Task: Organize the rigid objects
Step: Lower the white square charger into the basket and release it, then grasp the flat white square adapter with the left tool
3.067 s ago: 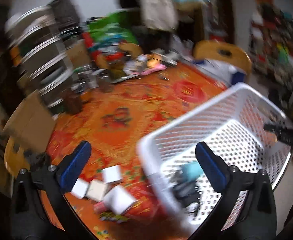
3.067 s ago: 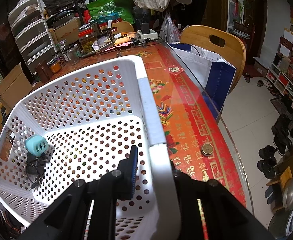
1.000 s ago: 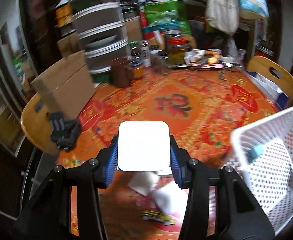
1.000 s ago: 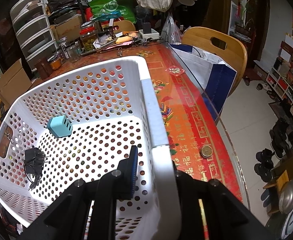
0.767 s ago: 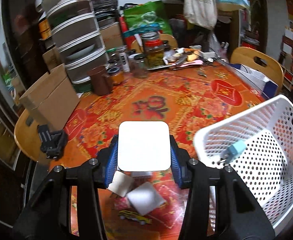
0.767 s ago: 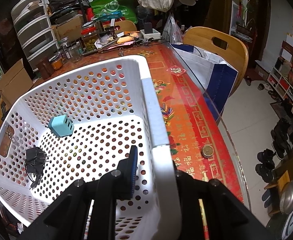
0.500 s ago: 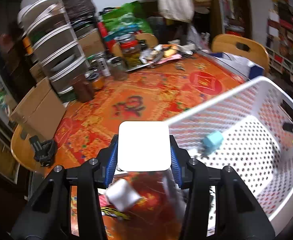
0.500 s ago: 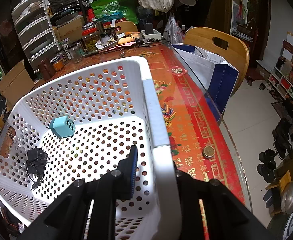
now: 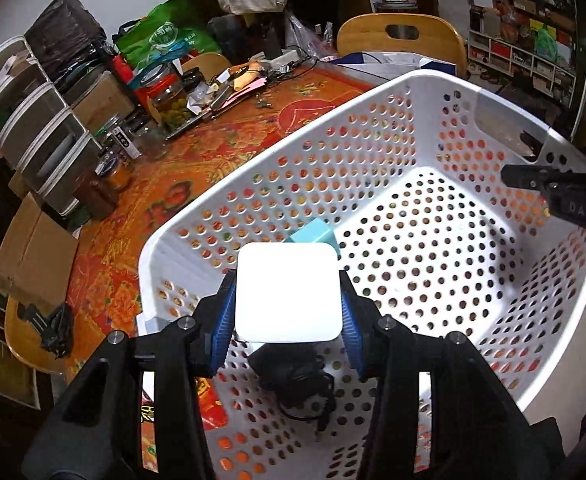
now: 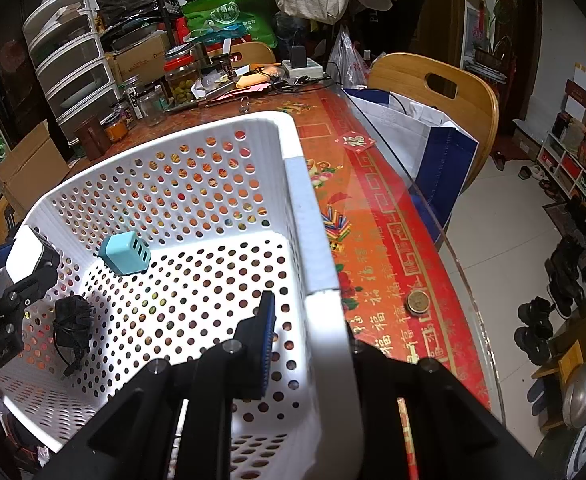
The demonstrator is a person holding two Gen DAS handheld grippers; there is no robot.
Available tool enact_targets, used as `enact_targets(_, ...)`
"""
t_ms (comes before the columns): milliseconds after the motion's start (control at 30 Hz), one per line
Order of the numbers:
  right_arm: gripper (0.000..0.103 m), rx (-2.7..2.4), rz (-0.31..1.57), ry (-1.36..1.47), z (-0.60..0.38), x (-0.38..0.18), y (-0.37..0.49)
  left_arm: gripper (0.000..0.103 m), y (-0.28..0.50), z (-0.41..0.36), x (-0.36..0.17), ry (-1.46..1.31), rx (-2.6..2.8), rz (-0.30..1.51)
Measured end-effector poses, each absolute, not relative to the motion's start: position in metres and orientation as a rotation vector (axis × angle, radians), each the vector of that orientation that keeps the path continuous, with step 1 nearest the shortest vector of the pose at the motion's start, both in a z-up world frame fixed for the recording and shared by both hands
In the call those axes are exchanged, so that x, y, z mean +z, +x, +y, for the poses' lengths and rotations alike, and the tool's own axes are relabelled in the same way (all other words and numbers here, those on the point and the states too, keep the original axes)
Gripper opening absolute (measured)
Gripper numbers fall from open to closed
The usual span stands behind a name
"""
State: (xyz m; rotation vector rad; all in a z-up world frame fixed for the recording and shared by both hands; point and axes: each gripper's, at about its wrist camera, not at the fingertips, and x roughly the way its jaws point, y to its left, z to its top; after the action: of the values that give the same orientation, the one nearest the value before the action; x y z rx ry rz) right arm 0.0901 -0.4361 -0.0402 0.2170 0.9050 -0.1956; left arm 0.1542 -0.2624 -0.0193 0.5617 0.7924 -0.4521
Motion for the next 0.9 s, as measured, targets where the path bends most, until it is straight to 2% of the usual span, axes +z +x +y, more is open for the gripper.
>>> enact_targets(300,0.017,-0.195,0.905,0.217,-0.436,-0.04,0.09,0.044,0.154,-0.269,-0.024,0.578,-0.5,0.816)
enact_targets(367,0.017,-0.196,0.907,0.216,-0.436,-0.04,0.09,0.056,0.153,-0.266,-0.021,0.566,-0.521,0.803)
enact_targets(433,0.017,-0.199,0.908,0.216,-0.435,-0.041,0.09,0.092,0.147,-0.26,-0.012,0.554,-0.527,0.746)
enact_targets(467,0.017,-0.2,0.909,0.216,-0.435,-0.041,0.09,0.097,0.144,-0.255,-0.007,0.548,-0.521,0.711)
enact_targets(567,0.017,-0.202,0.912,0.214,-0.435,-0.042,0.089,0.099,0.138,-0.222,0.015,0.484,-0.482,0.638)
enact_targets(733,0.017,-0.204,0.914,0.216,-0.435,-0.043,0.088,0.103,0.158,-0.098,0.05,0.211,-0.305,0.611)
enact_targets(833,0.017,-0.203,0.912,0.216,-0.436,-0.042,0.089,0.103,0.19,-0.038,0.032,0.117,-0.207,0.71)
enact_targets(900,0.017,-0.203,0.912,0.216,-0.436,-0.042,0.089,0.103,0.218,-0.007,0.001,0.078,-0.152,0.812)
